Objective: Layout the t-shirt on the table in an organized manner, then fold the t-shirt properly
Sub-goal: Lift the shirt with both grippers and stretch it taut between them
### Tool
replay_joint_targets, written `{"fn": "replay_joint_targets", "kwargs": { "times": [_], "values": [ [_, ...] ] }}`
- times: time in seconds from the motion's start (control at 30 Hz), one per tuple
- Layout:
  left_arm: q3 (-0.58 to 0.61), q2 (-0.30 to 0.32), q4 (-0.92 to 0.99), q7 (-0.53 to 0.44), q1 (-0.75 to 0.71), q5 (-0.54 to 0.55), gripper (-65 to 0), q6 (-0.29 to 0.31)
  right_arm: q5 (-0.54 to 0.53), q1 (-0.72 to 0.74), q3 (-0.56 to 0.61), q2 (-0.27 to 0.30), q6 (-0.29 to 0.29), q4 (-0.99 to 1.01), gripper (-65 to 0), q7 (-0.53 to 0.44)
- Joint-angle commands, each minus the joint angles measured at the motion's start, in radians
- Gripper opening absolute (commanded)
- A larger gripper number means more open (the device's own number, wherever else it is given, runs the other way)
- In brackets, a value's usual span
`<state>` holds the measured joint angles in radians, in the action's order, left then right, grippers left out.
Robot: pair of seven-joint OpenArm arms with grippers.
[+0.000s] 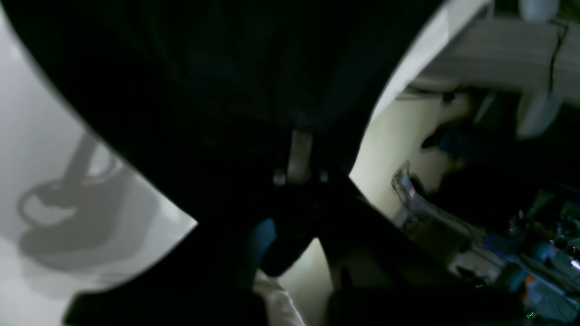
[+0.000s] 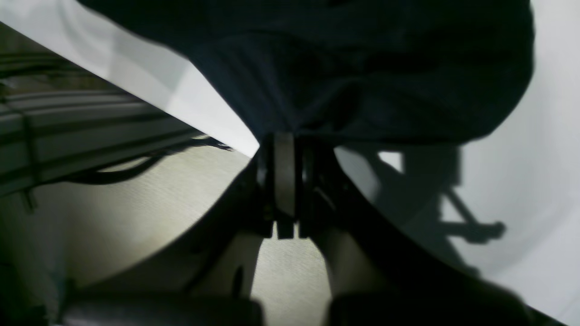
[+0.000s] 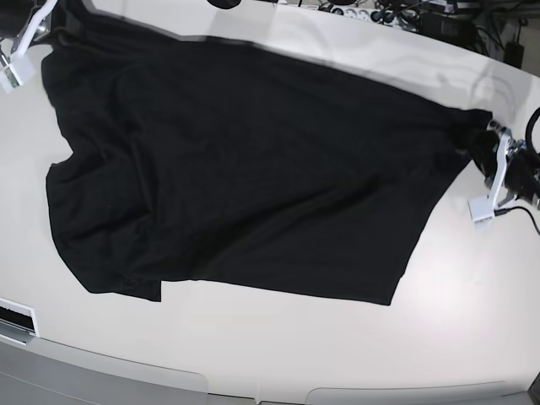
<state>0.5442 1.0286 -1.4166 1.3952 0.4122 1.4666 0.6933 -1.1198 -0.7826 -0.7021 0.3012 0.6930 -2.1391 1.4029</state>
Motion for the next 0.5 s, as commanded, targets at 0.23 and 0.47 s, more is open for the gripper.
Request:
{"fn": "replay_joint_targets", "kwargs": {
  "times": [0.23,0.47],
  "values": [
    [-0.012,0.142,-0.156,0.001,-0.103,0.017,-65.0,0.005,-0.003,-0.083,-0.007,0.023,0.005,-0.021,-65.0,-0.007],
    [-0.013,0.233,-0.174,0.001,-0.188,0.017,-65.0,0.005,-0.011,-0.09,-0.006,0.046,0.005,-0.021,-65.0,-0.007]
  ]
}}
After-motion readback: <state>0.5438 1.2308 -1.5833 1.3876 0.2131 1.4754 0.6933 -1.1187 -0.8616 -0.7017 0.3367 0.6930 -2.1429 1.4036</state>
